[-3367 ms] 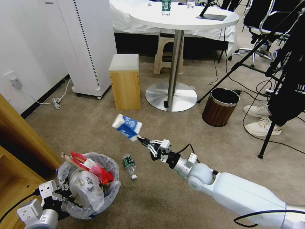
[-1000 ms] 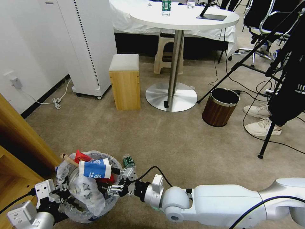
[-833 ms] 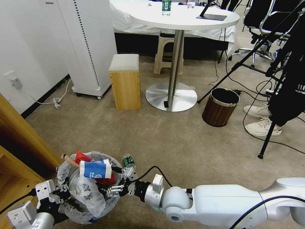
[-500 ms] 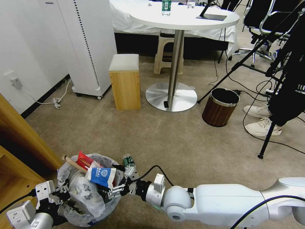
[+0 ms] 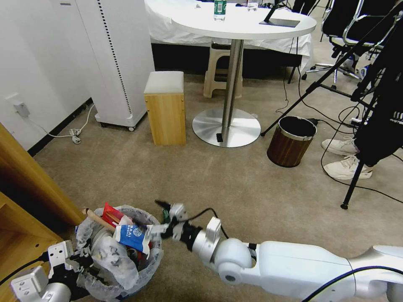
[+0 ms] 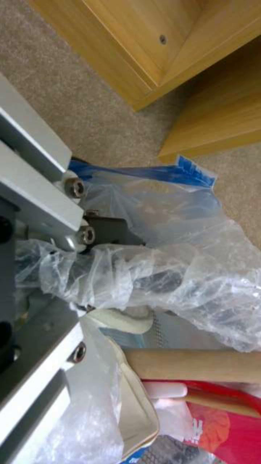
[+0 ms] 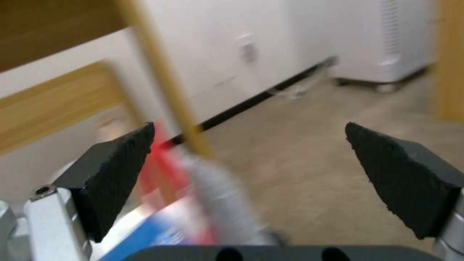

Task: Pick up the trash bin and place the garbage on the floor into it.

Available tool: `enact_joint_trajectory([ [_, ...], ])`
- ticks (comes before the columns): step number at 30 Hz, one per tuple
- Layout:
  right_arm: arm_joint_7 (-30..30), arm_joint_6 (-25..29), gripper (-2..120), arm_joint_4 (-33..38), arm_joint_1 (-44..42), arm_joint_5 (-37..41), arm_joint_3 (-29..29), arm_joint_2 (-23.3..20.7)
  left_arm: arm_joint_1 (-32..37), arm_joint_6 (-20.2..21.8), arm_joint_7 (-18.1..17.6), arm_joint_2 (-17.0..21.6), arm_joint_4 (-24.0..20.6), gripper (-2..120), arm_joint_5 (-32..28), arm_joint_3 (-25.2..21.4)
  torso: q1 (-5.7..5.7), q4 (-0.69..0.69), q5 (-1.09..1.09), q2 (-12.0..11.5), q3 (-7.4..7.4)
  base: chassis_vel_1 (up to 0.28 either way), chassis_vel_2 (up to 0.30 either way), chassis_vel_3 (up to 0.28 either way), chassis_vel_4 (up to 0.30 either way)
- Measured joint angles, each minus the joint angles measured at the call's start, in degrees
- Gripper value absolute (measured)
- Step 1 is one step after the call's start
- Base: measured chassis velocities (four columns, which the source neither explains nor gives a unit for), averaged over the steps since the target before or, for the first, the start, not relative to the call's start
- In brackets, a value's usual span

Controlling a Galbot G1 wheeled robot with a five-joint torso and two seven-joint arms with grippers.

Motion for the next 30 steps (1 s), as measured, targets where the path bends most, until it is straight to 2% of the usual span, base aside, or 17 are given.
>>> enact_joint_trajectory([
  [2,2.90,-1.81,100,-2.31,-1.70,2.51,4.66,-0.67,-0.23,-0.05,0.01,0.15,0.36,0,0.04,0.12,0.00,0.00,-0.01,0.00,0.00,0.000,0.000,0.000,0.000],
  [9,10.77,-6.52,100,-8.37,-6.39,4.31,11.68,-0.32,-0.56,-0.20,0.18,-0.24,1.21,0,0.64,0.74,0.00,0.00,0.00,0.00,0.01,0.000,0.000,0.000,0.000],
  [10,11.47,-7.42,100,-8.93,-7.18,3.83,12.35,-0.30,-0.61,-0.26,0.20,-0.31,1.36,0,0.72,0.77,0.00,0.00,0.00,0.00,0.00,0.000,0.000,0.000,0.000],
  [11,12.13,-7.07,100,-11.31,-8.96,-0.39,13.14,-0.13,-0.81,-0.29,0.23,-0.45,1.62,0,0.78,0.84,0.00,0.00,0.00,0.00,0.00,0.000,0.000,0.000,0.000],
  [19,9.16,-1.45,100,-14.45,-9.99,-7.61,13.36,-0.25,-0.97,-0.39,0.26,-0.34,1.98,0,0.80,0.79,0.00,0.00,0.00,0.00,0.01,0.000,0.000,0.000,0.000],
  [30,9.20,-2.36,100,-10.79,-10.17,-10.46,13.66,-1.65,-2.03,-0.50,0.28,0.83,2.81,0,-0.35,-0.52,0.00,0.00,-0.01,0.00,0.00,0.000,0.000,0.000,0.000],
])
